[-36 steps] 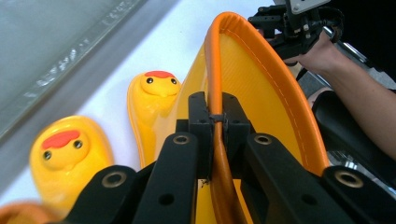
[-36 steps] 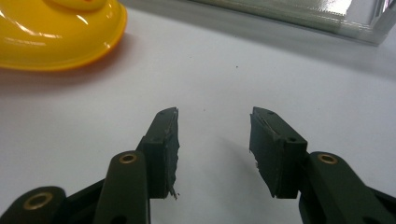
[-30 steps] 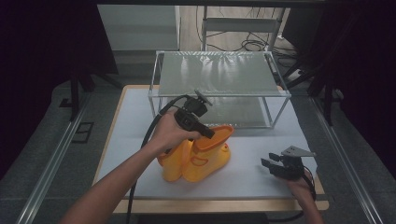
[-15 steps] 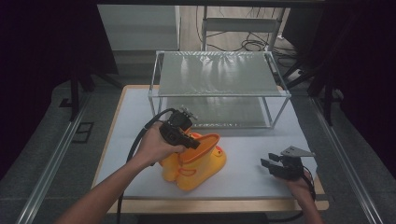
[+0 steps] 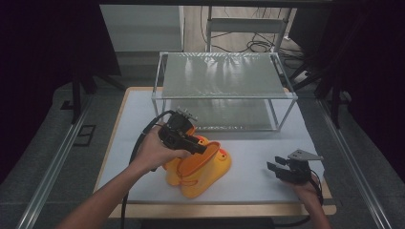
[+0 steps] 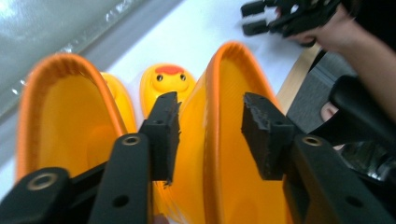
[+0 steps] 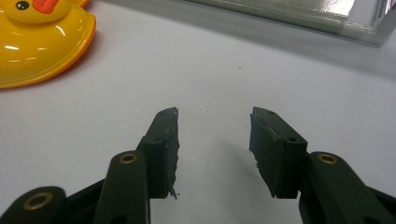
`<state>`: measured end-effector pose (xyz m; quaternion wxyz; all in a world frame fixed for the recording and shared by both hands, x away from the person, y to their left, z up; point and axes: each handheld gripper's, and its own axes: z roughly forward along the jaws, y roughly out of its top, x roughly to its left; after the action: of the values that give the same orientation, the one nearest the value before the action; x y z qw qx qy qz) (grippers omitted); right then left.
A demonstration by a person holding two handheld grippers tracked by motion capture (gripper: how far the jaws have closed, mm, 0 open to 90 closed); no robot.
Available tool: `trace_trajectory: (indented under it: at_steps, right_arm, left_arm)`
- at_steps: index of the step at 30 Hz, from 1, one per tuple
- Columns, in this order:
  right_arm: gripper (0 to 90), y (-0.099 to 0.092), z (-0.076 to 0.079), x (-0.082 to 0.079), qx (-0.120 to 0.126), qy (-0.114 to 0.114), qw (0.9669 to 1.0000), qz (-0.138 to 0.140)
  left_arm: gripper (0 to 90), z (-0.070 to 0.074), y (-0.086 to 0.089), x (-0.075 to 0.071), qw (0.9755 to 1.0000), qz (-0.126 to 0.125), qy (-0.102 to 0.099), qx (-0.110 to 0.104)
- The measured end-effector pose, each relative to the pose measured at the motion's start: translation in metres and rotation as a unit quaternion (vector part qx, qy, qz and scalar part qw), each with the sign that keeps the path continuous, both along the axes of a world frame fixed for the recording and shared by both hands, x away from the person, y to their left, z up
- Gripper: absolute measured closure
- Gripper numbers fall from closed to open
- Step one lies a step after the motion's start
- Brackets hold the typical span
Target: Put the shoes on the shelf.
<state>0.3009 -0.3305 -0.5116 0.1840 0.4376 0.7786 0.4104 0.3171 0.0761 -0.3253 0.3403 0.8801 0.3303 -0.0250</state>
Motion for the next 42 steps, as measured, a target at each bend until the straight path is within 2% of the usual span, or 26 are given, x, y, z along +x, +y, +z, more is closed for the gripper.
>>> trace_trajectory:
  at_steps: [4,7,10,13,16,20,26,29,32,37,39,42]
  right_arm:
    - [52.6,-0.002,0.000,0.000,0.001,-0.001,1.0000,0.000]
    - [52.6,-0.001,0.000,0.000,0.000,0.000,1.0000,-0.001]
    - [52.7,-0.001,0.000,0.000,-0.001,0.000,1.0000,0.000]
    - [52.6,0.000,0.000,0.000,-0.001,0.002,1.0000,0.000]
    - [52.6,0.000,-0.001,0.000,-0.003,0.003,1.0000,0.001]
    - [52.5,0.000,-0.001,0.001,-0.003,0.005,1.0000,0.001]
    - [52.5,-0.001,-0.001,0.000,-0.003,0.004,1.0000,0.000]
    - [52.5,-0.001,-0.001,0.001,-0.003,0.005,1.0000,-0.001]
    - [52.5,-0.001,-0.001,0.001,-0.003,0.005,1.0000,0.000]
    - [52.4,0.000,-0.002,0.001,-0.003,0.005,1.0000,-0.001]
    - [52.4,0.000,-0.002,0.001,-0.004,0.005,1.0000,0.001]
    - [52.4,0.001,-0.002,0.001,-0.006,0.007,1.0000,0.001]
  left_arm:
    - [49.0,0.012,0.008,0.000,0.9999,0.005,-0.001,-0.015]
    - [45.4,0.017,0.015,0.001,0.9999,0.005,0.000,-0.016]
    - [42.6,0.017,0.022,0.003,0.9999,0.010,0.004,-0.010]
    - [39.5,0.013,0.027,0.006,0.9997,0.011,0.018,-0.008]
    - [35.9,0.006,0.029,0.010,0.9990,0.002,0.044,-0.011]
    - [33.8,-0.002,0.022,0.012,0.9986,-0.007,0.052,0.007]
    - [32.8,-0.012,0.007,0.014,0.9979,-0.012,0.047,0.044]
    - [33.2,-0.018,0.000,0.014,0.9970,-0.005,0.046,0.061]
    - [34.3,-0.023,-0.006,0.014,0.9959,-0.001,0.041,0.081]
    - [41.5,-0.027,-0.015,0.009,0.9924,0.011,0.003,0.123]
    - [48.6,-0.026,-0.016,0.007,0.9926,0.011,-0.003,0.121]
    - [66.6,-0.024,-0.016,0.007,0.9926,0.007,-0.006,0.121]
